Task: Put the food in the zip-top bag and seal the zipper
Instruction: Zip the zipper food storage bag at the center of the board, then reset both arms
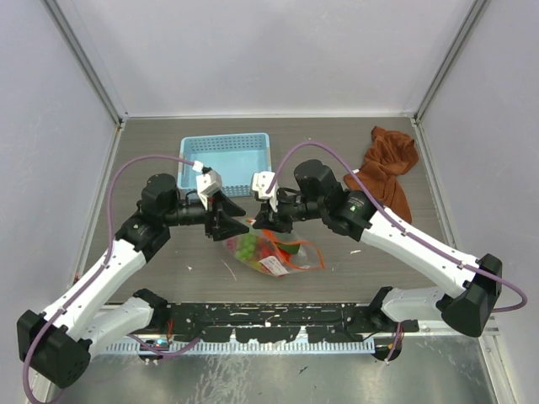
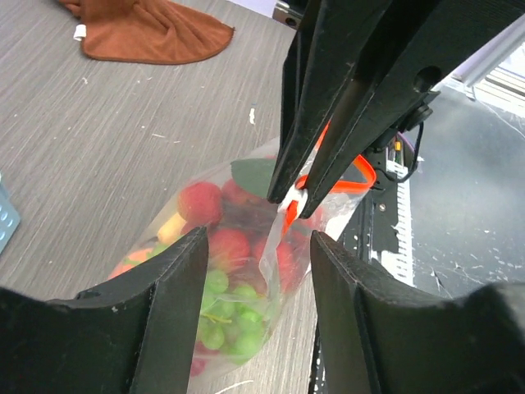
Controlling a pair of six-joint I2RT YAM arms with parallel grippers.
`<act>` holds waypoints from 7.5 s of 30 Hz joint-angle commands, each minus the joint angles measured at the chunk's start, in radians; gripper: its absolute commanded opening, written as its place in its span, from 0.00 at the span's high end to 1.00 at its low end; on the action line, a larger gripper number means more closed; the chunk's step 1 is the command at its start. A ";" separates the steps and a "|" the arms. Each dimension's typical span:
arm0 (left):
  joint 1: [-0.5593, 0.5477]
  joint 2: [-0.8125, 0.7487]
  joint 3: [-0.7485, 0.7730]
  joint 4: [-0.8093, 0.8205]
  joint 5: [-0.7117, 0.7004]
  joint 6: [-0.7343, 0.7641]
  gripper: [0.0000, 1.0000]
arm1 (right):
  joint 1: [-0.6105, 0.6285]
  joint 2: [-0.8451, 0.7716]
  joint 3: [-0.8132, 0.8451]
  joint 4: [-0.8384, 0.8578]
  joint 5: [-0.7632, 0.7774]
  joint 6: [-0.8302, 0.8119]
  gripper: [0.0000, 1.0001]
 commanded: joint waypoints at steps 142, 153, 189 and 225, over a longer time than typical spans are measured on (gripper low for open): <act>-0.056 0.051 0.180 -0.337 -0.536 0.329 1.00 | -0.271 -0.106 -0.003 -0.351 0.282 0.001 1.00; -0.011 0.041 0.158 -0.337 -0.555 0.287 1.00 | -0.328 -0.135 -0.030 -0.345 0.374 0.048 1.00; 0.043 0.250 0.331 -0.210 -0.529 0.199 1.00 | -0.366 -0.112 -0.082 0.039 0.515 0.177 1.00; 0.038 -0.374 0.010 -0.246 -0.852 -0.102 0.02 | -0.366 -0.661 -0.458 0.136 0.710 0.410 0.01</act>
